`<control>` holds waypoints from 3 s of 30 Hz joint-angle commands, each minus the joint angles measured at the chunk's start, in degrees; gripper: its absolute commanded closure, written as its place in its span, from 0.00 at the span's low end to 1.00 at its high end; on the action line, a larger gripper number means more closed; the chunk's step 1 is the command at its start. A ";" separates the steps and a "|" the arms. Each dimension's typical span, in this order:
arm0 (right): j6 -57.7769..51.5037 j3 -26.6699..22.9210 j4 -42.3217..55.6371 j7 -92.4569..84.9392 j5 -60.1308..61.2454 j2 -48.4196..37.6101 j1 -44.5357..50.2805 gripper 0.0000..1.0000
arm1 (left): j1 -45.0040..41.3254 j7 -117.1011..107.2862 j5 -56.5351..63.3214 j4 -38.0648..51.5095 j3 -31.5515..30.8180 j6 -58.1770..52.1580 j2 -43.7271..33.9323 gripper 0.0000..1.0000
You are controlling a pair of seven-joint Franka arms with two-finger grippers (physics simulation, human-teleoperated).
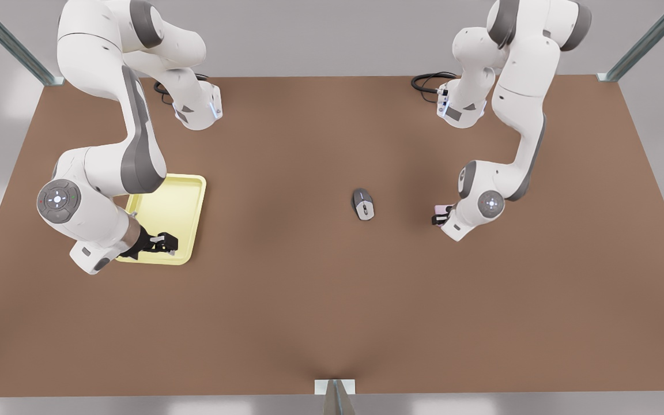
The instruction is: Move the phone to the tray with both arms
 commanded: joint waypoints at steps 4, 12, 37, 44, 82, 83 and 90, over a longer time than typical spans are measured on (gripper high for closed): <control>-0.02 0.00 0.03 -0.13 0.04 -0.07 0.00 0.00 | -10.82 -27.48 -0.85 25.74 -3.68 -28.46 7.54 0.30; -0.02 -0.27 -0.06 0.13 -0.04 -0.07 0.00 0.00 | -33.15 -59.13 -6.21 70.58 -2.80 -31.56 34.97 0.30; 2.79 9.75 0.03 34.40 -1.54 4.32 6.41 0.00 | 0.16 8.46 8.64 42.28 -1.13 -52.11 -6.16 0.00; 11.55 11.24 3.48 65.35 -2.50 16.46 19.78 0.00 | -0.63 8.28 1.70 48.70 -2.18 -56.42 -3.26 0.00; 41.20 14.15 -25.90 20.61 -6.99 18.03 16.61 0.00 | -0.63 8.72 1.70 52.47 -1.66 -55.10 1.31 0.00; 41.11 14.15 -25.72 20.61 -6.99 18.21 16.53 0.00 | -0.63 8.72 1.70 52.47 -1.66 -55.10 1.40 0.00; 41.11 14.15 -25.02 20.97 -6.90 18.91 16.44 0.17 | -0.63 8.72 1.79 52.48 -1.57 -55.10 2.19 0.00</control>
